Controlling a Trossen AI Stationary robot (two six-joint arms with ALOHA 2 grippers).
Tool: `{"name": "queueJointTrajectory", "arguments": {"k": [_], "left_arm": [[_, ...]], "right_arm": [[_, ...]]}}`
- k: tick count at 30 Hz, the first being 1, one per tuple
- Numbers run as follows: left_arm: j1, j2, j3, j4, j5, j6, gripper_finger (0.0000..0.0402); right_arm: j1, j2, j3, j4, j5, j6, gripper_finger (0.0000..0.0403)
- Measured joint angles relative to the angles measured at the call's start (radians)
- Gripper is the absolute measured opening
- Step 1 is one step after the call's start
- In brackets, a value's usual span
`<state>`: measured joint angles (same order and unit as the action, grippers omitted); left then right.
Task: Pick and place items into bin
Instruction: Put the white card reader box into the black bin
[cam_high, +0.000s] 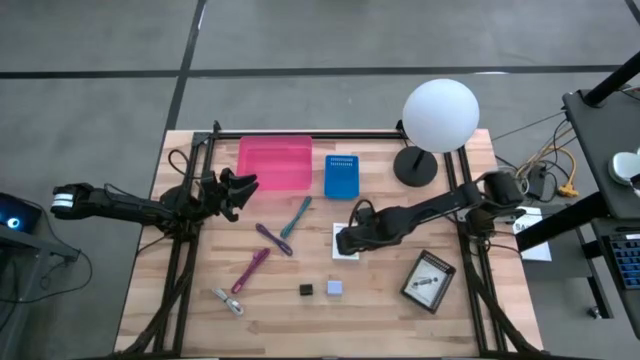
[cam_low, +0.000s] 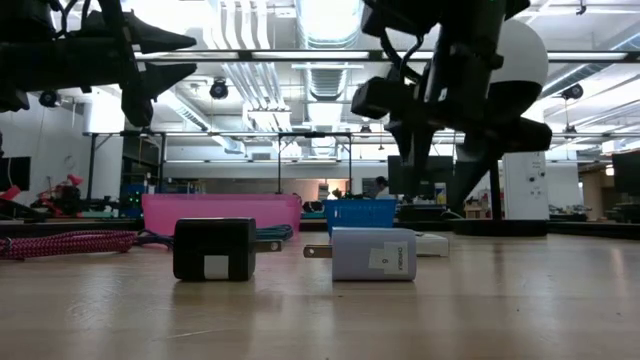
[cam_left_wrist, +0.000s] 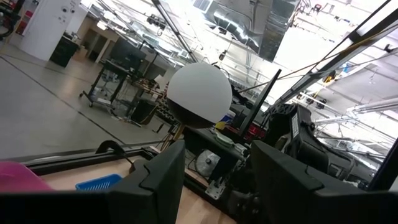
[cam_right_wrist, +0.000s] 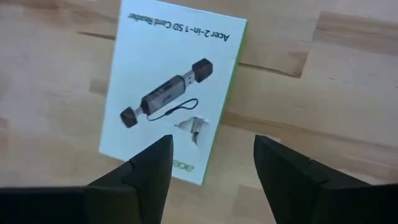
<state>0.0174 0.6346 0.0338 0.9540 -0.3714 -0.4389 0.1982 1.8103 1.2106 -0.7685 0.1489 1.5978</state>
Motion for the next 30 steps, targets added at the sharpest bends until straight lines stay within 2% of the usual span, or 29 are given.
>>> {"name": "queueJointTrajectory", "arguments": {"k": [11, 23, 30], "left_arm": [[0.000, 0.000, 0.000, 0.000, 0.000, 0.000, 0.0169], [0.000, 0.001, 0.000, 0.001, 0.000, 0.001, 0.0169], [0.000, 0.001, 0.000, 0.002, 0.000, 0.001, 0.0169]], "right_arm": [[0.000, 0.090, -0.001, 0.008, 0.006, 0.050, 0.0187], [0.000, 0.114, 0.000, 0.043, 0.006, 0.060, 0.0181], [-0.001, 0.128, 0.000, 0.050, -0.039, 0.023, 0.0149]]}}
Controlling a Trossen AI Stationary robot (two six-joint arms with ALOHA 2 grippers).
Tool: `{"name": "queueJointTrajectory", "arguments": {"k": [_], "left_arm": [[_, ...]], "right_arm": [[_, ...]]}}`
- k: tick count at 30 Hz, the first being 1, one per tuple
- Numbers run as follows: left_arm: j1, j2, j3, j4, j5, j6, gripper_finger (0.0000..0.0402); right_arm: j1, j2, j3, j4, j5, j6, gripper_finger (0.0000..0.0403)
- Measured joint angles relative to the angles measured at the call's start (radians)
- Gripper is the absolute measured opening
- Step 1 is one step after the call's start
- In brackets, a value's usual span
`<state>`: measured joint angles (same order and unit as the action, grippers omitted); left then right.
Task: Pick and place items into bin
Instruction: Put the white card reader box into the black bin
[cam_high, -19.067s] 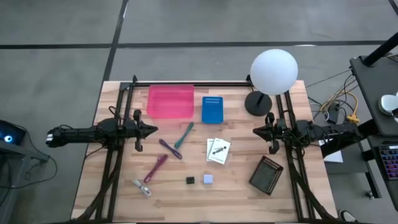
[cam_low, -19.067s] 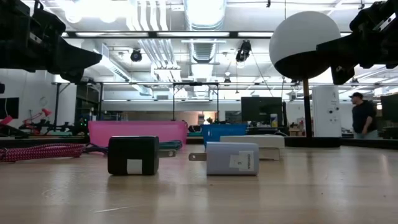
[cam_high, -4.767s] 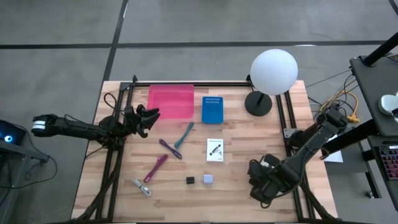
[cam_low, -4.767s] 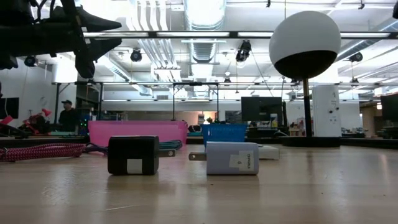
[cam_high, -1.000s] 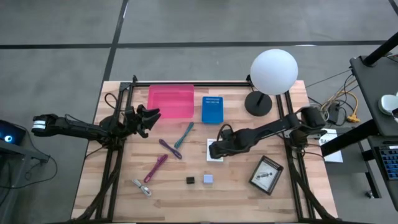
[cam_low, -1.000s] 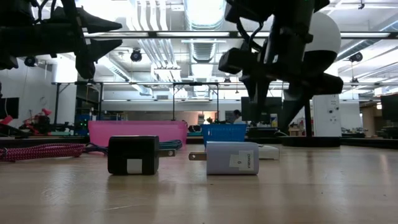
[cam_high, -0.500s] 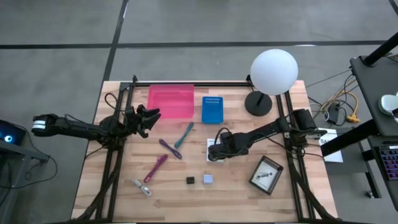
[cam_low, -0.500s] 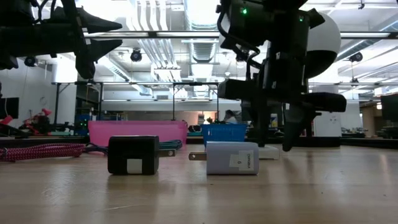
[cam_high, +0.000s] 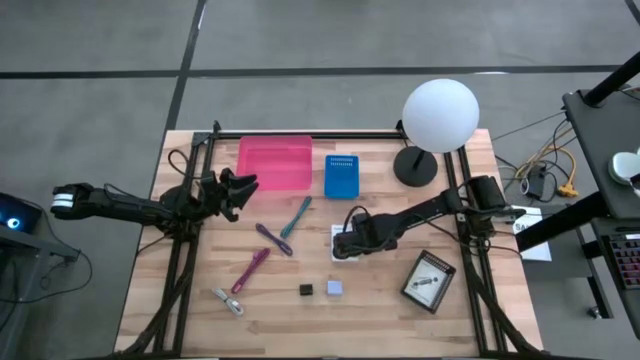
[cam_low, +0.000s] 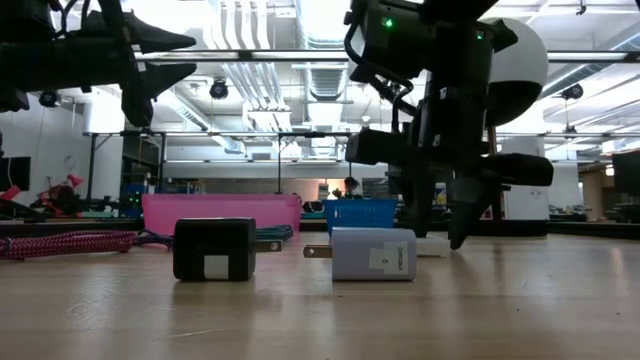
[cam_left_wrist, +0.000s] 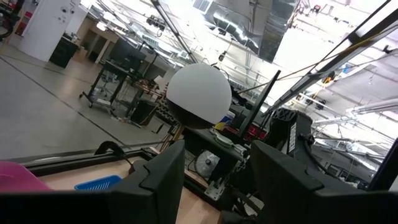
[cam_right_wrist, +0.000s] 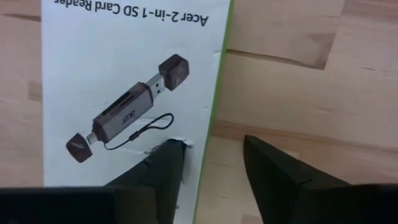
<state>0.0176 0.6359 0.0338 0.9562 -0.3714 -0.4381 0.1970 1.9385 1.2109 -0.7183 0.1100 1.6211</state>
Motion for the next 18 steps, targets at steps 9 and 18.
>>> {"name": "queueJointTrajectory", "arguments": {"k": [9, 18], "left_arm": [[0.000, -0.002, 0.000, -0.003, 0.000, 0.000, 0.0169], [0.000, -0.002, 0.000, -0.003, 0.000, 0.000, 0.0169]], "right_arm": [[0.001, -0.001, 0.009, -0.003, -0.008, -0.014, 0.0058], [0.001, -0.013, 0.023, -0.015, -0.061, -0.043, 0.0011]]}}
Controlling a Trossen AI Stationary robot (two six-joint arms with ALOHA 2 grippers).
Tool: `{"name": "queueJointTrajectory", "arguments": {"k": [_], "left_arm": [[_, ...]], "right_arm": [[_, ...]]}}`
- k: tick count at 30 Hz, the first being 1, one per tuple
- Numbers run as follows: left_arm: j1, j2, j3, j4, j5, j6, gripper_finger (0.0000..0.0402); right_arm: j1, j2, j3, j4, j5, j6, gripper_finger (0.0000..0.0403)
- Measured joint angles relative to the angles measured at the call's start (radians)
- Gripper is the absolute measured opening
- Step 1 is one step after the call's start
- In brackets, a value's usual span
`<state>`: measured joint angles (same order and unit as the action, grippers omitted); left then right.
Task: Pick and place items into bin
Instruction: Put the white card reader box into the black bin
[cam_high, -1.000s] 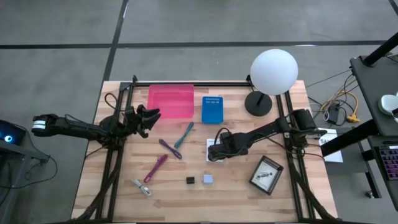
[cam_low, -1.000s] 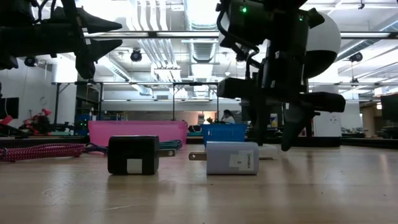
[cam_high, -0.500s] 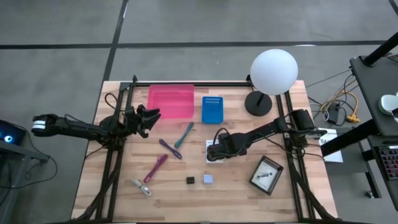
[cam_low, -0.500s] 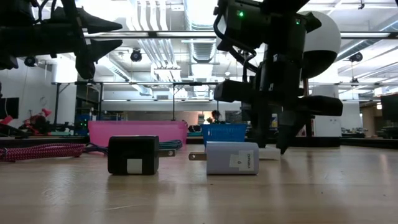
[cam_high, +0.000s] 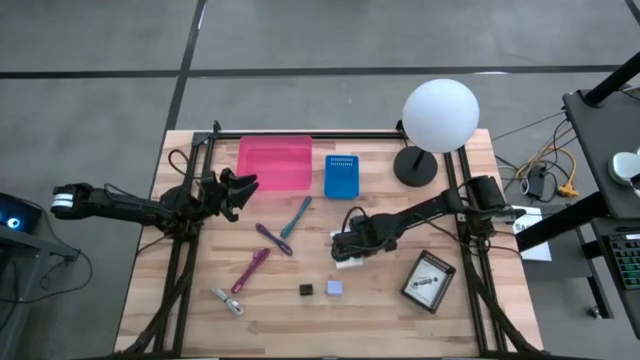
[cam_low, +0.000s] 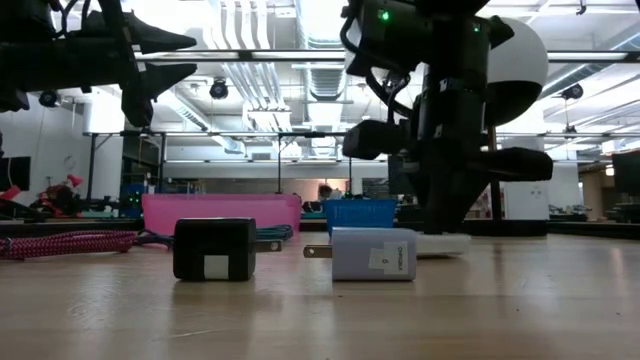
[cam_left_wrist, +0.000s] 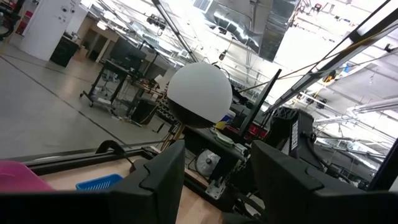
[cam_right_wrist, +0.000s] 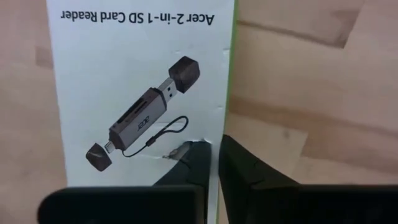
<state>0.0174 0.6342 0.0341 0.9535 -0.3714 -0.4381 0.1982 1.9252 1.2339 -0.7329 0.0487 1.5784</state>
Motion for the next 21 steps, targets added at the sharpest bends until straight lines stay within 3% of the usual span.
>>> {"name": "queueJointTrajectory", "arguments": {"k": [11, 21], "left_arm": [[0.000, 0.000, 0.000, 0.000, 0.000, 0.000, 0.0169], [0.000, 0.000, 0.000, 0.000, 0.000, 0.000, 0.0169]], "right_arm": [[0.002, -0.146, 0.003, -0.154, 0.000, 0.005, 0.0009], [0.102, -0.353, 0.003, -0.360, 0.014, 0.193, 0.0009]]}}
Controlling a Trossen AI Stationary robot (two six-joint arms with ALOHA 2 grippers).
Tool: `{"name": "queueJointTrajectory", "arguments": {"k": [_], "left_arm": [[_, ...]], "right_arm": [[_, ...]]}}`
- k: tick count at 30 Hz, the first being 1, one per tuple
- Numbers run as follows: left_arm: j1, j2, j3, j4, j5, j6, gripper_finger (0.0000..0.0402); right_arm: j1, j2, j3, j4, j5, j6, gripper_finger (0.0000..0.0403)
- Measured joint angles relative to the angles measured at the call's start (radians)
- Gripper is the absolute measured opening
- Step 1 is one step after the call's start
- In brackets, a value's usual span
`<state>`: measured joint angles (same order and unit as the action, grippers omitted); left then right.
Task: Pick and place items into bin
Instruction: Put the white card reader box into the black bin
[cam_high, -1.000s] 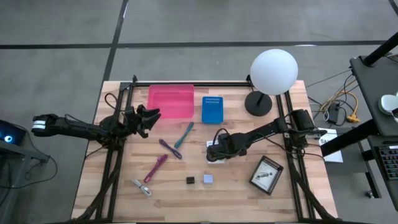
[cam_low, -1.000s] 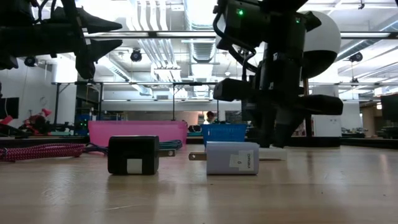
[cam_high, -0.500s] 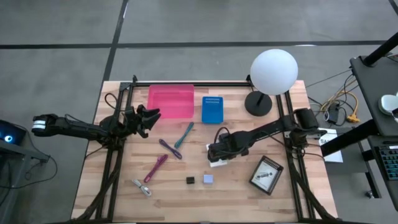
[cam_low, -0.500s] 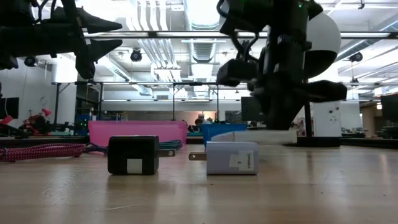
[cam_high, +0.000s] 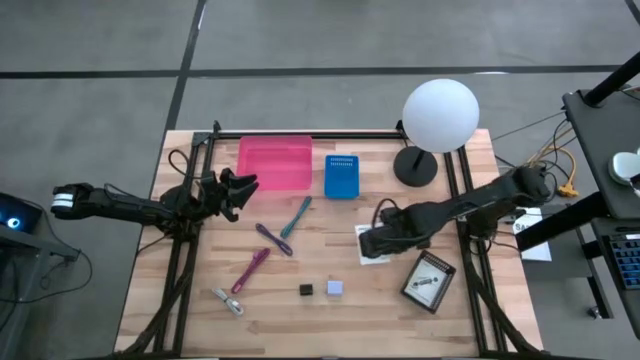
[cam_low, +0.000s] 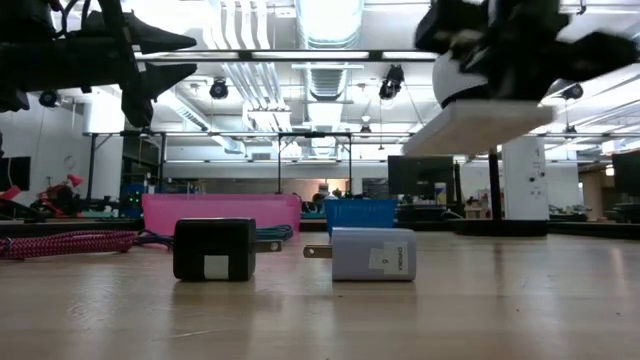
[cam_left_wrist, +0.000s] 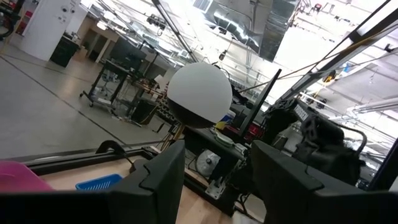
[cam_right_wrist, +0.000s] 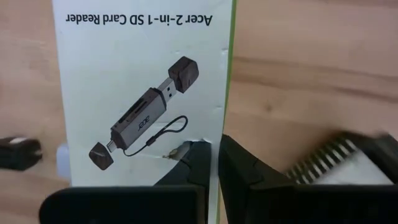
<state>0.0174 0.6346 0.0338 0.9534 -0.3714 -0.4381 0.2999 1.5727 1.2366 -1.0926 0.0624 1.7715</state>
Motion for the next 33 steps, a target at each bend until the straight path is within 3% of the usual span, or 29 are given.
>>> {"name": "queueJointTrajectory", "arguments": {"k": [6, 16, 20, 27, 33], "left_arm": [[0.000, 0.002, 0.000, -0.002, 0.000, 0.000, 0.0169], [0.000, 0.007, 0.000, -0.003, 0.000, 0.000, 0.0169], [0.000, 0.006, 0.000, -0.003, 0.000, 0.000, 0.0169], [0.000, 0.006, 0.000, -0.002, 0.000, 0.000, 0.0169], [0.000, 0.006, 0.000, -0.002, 0.000, 0.000, 0.0169]], "right_arm": [[0.106, -0.084, -0.001, -0.061, 0.010, 0.191, 0.0009], [0.313, -0.082, -0.003, -0.121, -0.006, 0.540, 0.0009], [0.339, -0.066, -0.003, -0.147, -0.071, 0.552, 0.0009], [0.344, -0.065, -0.003, -0.193, -0.071, 0.537, 0.0009], [0.339, -0.076, -0.003, -0.215, -0.059, 0.277, 0.0009]]}}
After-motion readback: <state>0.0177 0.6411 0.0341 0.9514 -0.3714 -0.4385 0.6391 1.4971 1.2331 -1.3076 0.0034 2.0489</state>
